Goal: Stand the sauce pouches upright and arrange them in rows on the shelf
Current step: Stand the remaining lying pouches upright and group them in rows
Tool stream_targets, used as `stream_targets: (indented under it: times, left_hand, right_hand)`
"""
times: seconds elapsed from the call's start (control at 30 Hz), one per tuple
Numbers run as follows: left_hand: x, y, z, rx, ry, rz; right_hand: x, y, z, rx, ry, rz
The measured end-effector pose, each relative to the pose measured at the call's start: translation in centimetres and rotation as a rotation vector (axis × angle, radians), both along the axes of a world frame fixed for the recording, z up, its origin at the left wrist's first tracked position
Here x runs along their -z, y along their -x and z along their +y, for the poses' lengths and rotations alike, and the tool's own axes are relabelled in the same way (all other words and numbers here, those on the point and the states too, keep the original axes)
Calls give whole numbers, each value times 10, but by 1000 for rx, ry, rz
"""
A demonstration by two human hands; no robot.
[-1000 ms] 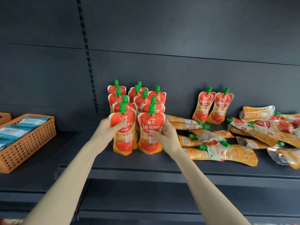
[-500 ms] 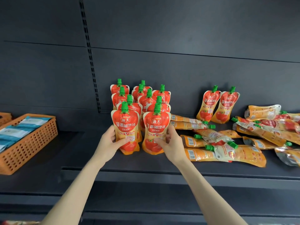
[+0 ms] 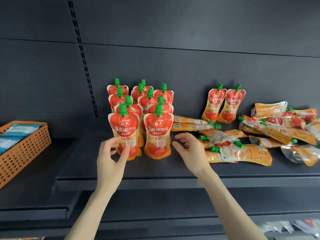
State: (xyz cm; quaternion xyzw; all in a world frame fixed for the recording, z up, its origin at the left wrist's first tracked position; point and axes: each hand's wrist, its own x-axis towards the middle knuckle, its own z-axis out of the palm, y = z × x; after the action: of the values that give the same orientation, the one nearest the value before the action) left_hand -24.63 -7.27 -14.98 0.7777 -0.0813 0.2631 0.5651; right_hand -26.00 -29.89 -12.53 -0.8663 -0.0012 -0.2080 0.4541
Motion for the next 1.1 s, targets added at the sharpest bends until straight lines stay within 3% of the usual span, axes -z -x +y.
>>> stream_targets:
  times: [0.23, 0.43, 0.63, 0.77, 0.87, 1.0, 1.1]
  left_hand:
    - [-33, 17, -72, 338, -39, -1]
    - [-44, -2, -160, 467, -157, -52]
    - [-36, -58, -241, 367, -308, 51]
    - [-36, -94, -272, 357, -514, 244]
    - [-33, -105, -281, 391, -518, 362]
    - [-25, -108, -283, 381, -432, 369]
    - [-23, -112, -279, 353, -481, 345]
  right_hand:
    - [-23, 8, -66, 86, 37, -37]
    - [-35, -12, -136, 121, 65, -45]
    - [-26, -57, -210, 2, 162, 82]
    - [-21, -85, -237, -173, 193, 245]
    - [-18, -99, -246, -343, 200, 329]
    - [-10, -110, -251, -400, 225, 242]
    - [-7, -114, -252, -444, 142, 170]
